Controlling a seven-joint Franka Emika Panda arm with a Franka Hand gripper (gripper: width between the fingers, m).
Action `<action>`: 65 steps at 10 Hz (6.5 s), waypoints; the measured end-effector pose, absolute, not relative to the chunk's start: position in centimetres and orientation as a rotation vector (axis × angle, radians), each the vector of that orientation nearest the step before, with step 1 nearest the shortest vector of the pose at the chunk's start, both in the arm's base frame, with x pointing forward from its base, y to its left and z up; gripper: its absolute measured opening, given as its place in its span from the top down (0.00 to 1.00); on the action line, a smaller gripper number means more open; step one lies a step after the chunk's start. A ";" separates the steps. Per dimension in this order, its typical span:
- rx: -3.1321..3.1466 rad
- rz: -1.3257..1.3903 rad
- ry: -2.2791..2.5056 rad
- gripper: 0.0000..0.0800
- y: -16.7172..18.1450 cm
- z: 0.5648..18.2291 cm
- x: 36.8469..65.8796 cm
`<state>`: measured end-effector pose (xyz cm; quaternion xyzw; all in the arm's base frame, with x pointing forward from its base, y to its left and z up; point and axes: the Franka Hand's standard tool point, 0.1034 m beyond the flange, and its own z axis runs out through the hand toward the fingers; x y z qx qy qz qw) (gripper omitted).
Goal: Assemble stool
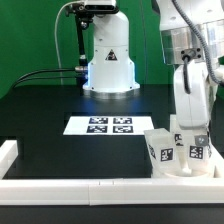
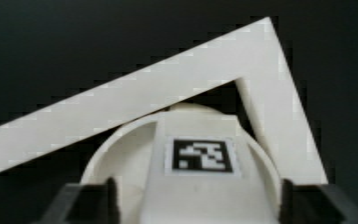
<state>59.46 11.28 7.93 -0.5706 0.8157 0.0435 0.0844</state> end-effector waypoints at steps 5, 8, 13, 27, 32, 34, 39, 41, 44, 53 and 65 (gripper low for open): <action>-2.337 0.132 1.824 0.19 12.6 10.6 59.4; -2.499 0.103 1.592 0.19 12.4 10.3 59.4; -2.978 0.013 0.529 0.19 13.9 9.6 58.9; -3.096 -0.096 -0.568 0.35 11.4 7.6 59.2; -3.134 -0.077 -0.138 0.58 11.6 7.9 59.3; -3.110 -0.077 0.331 0.58 12.0 8.0 59.3; -2.923 -0.047 1.020 0.58 11.9 7.8 59.2; -2.713 0.011 1.416 0.58 11.3 8.3 59.6; -2.193 0.087 2.076 0.58 11.2 8.1 59.9; -1.556 0.158 2.550 0.58 12.0 7.9 59.9; -2.774 0.043 1.081 0.19 13.9 10.8 60.1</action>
Offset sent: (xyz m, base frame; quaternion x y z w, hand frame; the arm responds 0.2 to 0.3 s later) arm 0.0009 0.0170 0.0273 -0.0540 -0.0155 -0.2574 0.9647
